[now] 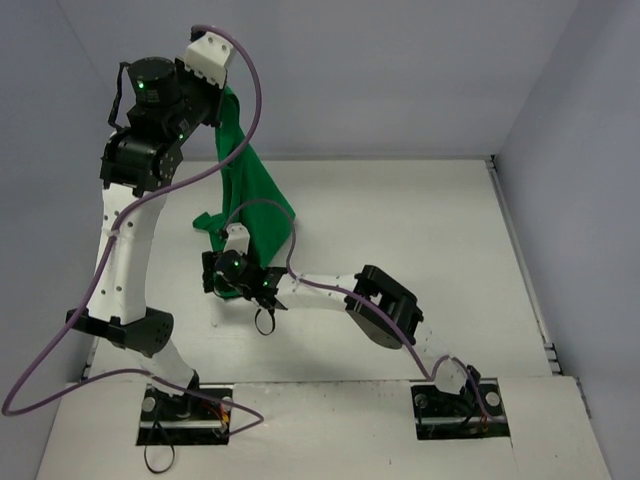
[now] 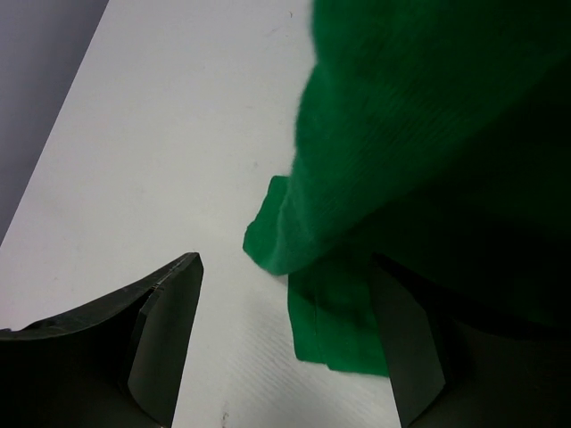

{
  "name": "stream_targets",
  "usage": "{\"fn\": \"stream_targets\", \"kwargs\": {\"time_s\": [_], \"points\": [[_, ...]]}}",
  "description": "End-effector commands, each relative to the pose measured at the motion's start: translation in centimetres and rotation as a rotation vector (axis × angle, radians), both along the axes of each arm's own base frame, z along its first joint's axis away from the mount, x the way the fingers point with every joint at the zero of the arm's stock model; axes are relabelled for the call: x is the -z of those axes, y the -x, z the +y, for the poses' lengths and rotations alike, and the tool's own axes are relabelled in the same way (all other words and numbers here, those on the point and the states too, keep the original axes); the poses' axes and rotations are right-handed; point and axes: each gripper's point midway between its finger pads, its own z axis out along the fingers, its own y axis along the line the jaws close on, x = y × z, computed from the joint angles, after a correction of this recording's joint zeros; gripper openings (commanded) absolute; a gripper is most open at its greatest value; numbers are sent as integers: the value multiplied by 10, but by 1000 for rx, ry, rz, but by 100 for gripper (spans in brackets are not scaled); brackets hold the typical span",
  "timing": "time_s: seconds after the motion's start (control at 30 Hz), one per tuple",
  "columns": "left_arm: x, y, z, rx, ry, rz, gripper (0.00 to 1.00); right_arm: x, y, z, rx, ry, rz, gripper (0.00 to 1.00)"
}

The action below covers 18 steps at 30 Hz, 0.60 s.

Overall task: Fold and stack the t-shirts
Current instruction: Flatten out the tshirt

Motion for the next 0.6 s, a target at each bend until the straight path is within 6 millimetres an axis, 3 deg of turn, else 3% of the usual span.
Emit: {"fn": "stream_targets", "kwargs": {"time_s": [0.0,0.23,0.37,0.47,0.57], "points": [[-71,30,12,-2,83,-201,0,-53,-6,25,4,-150,-31,72],[-72,32,14,-7,78,-207,0,-26,-8,30,10,-127,-6,69],[-72,30,15,-9,84,-204,0,-18,-13,28,31,-123,2,59],[-74,30,15,-10,89,-210,0,-12,-22,24,53,-109,-7,44],[-76,31,17,-14,83,-217,0,-10,-32,16,56,-89,-20,18]]}}
